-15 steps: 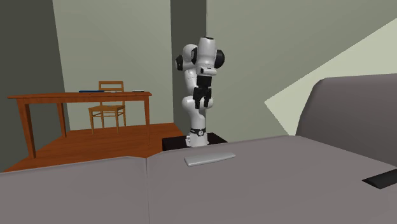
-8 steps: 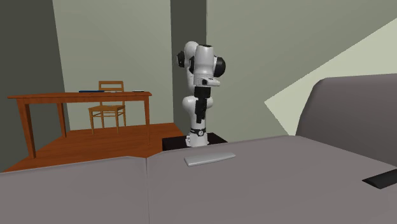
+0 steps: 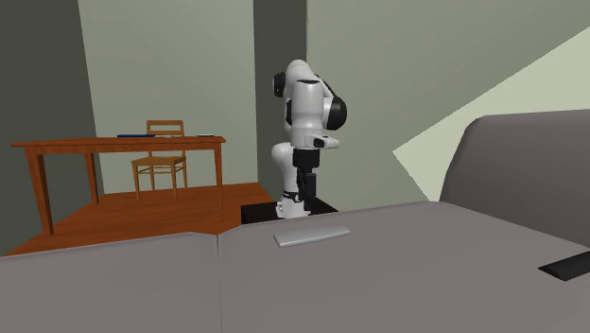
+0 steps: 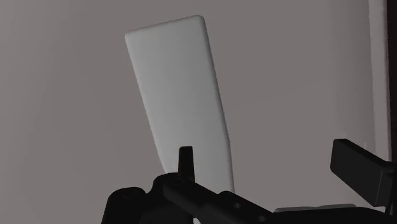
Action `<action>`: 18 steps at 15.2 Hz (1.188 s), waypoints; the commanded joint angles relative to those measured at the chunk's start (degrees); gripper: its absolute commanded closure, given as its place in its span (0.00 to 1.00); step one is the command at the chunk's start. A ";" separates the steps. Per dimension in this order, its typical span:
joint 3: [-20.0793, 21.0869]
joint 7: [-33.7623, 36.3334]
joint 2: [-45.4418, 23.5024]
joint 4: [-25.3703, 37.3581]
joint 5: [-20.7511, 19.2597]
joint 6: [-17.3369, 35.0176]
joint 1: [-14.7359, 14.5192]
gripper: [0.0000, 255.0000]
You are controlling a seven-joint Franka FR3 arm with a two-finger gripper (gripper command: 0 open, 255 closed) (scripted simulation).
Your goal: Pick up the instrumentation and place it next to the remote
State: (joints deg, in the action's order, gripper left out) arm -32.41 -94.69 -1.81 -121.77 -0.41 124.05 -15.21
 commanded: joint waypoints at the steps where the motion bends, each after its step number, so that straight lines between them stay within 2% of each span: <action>1: 0.43 -7.16 -4.65 2.52 3.77 1.51 0.05 0.00; 3: 1.60 -13.62 -9.31 5.81 7.28 2.18 0.84 0.00; 11: 2.77 -15.81 -13.20 4.14 10.08 7.19 1.87 0.00; 18: 2.78 -15.81 -13.20 4.14 10.08 7.19 1.88 0.00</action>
State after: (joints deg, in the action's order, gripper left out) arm -29.64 -110.49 -15.00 -117.63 9.66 131.23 -13.33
